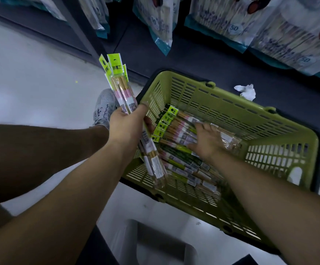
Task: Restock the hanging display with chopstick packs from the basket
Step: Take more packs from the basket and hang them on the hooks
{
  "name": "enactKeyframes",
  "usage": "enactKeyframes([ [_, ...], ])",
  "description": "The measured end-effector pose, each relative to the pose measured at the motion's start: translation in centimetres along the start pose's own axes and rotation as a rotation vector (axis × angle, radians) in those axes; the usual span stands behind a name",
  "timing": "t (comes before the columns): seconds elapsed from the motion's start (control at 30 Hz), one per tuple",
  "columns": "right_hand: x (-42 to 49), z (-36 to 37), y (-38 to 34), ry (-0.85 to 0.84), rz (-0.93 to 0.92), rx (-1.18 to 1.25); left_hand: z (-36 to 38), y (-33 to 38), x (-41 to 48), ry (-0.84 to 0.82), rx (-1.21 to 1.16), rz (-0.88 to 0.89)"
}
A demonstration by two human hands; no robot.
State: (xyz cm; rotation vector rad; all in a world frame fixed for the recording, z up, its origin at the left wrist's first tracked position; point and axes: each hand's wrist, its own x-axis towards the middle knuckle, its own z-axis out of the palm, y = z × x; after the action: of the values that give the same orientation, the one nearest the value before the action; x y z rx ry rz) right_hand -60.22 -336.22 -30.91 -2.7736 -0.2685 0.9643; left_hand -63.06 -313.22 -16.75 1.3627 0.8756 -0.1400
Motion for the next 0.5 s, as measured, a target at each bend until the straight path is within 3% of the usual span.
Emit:
enactKeyframes([
  [0.3, 0.2, 0.2, -0.2, -0.043, -0.055, -0.080, 0.1, -0.9, 0.6, -0.051, -0.011, 0.022],
  [0.5, -0.7, -2.0, 0.5, -0.043, -0.043, 0.188, 0.0, -0.9, 0.4, -0.091, -0.069, -0.007],
])
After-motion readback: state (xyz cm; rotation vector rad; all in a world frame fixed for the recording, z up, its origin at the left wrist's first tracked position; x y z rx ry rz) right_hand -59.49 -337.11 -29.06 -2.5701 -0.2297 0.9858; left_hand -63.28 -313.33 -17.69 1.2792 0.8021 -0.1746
